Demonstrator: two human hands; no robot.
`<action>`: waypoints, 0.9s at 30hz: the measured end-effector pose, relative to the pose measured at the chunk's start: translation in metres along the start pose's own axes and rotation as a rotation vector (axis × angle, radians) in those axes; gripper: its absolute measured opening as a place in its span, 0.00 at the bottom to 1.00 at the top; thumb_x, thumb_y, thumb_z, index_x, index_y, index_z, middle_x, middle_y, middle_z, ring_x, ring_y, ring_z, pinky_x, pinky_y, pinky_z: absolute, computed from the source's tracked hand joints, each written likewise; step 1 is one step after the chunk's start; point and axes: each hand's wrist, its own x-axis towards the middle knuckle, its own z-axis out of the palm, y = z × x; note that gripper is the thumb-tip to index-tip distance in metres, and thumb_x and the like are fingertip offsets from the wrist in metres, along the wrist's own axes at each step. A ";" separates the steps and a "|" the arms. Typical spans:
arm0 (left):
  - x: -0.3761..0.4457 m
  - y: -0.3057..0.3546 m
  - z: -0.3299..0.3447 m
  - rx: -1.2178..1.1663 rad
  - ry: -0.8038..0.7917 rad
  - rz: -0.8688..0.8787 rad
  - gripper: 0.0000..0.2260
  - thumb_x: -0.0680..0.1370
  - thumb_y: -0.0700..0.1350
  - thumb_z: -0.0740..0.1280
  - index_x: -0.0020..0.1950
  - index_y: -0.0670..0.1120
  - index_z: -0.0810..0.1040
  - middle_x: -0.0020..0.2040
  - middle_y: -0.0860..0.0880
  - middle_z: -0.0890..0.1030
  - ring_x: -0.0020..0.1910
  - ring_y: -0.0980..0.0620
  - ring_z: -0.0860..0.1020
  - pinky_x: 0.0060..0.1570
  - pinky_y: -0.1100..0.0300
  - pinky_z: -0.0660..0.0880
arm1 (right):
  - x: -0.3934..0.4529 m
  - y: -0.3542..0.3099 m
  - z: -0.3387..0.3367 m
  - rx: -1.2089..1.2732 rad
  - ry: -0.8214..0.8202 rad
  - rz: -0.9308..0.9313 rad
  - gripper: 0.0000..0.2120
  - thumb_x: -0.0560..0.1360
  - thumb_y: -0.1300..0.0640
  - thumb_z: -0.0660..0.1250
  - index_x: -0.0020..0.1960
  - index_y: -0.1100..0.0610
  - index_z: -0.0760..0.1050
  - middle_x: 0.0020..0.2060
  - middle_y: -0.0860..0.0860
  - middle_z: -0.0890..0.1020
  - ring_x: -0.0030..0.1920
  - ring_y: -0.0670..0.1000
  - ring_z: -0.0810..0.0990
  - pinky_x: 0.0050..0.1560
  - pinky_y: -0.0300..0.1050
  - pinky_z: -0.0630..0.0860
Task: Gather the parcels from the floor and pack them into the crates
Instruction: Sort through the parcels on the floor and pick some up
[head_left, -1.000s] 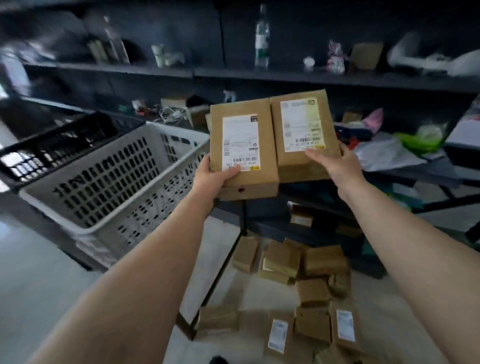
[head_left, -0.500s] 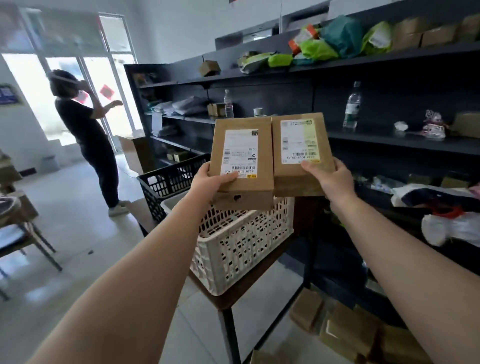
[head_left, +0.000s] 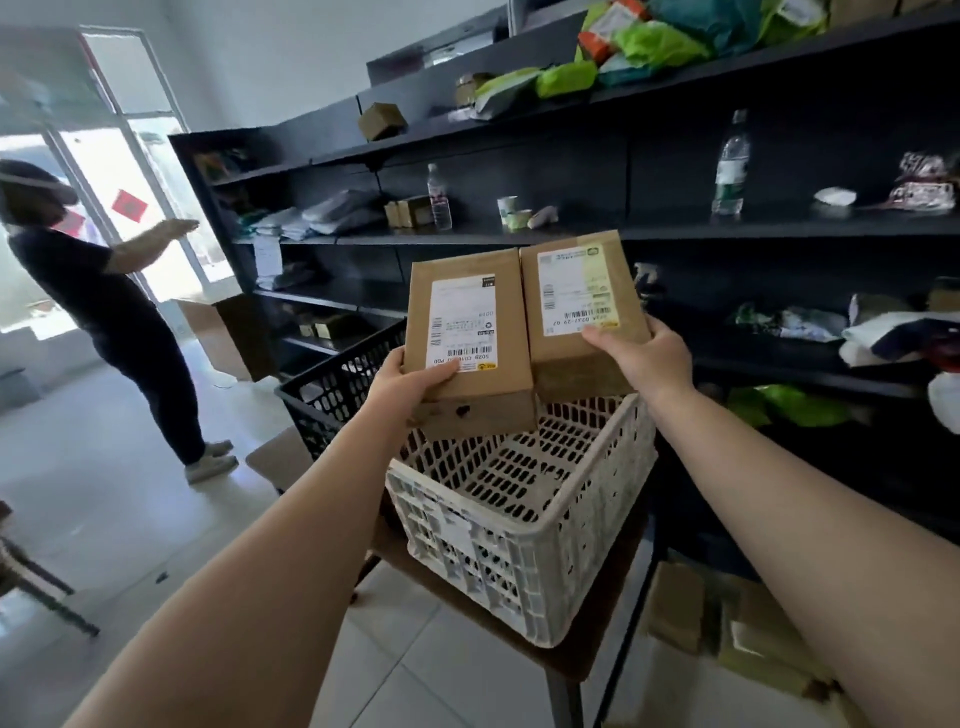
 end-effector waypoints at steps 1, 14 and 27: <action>0.015 -0.002 -0.006 -0.004 -0.033 -0.001 0.29 0.67 0.48 0.76 0.65 0.51 0.69 0.57 0.51 0.78 0.52 0.50 0.78 0.49 0.51 0.78 | 0.001 0.002 0.010 -0.006 0.024 0.012 0.35 0.58 0.35 0.72 0.62 0.50 0.74 0.47 0.44 0.78 0.47 0.46 0.78 0.42 0.38 0.73; 0.194 -0.036 0.018 0.043 -0.246 -0.049 0.29 0.66 0.49 0.77 0.64 0.49 0.71 0.57 0.50 0.79 0.52 0.49 0.79 0.55 0.47 0.77 | 0.090 0.046 0.078 -0.097 0.245 0.112 0.30 0.62 0.39 0.74 0.60 0.50 0.75 0.41 0.40 0.76 0.39 0.36 0.73 0.32 0.32 0.67; 0.313 -0.061 0.061 0.208 -0.560 -0.050 0.27 0.69 0.49 0.75 0.65 0.45 0.69 0.61 0.48 0.77 0.56 0.49 0.76 0.59 0.51 0.74 | 0.127 0.076 0.110 -0.346 0.453 0.259 0.31 0.61 0.35 0.72 0.60 0.49 0.74 0.48 0.44 0.79 0.39 0.41 0.75 0.32 0.37 0.68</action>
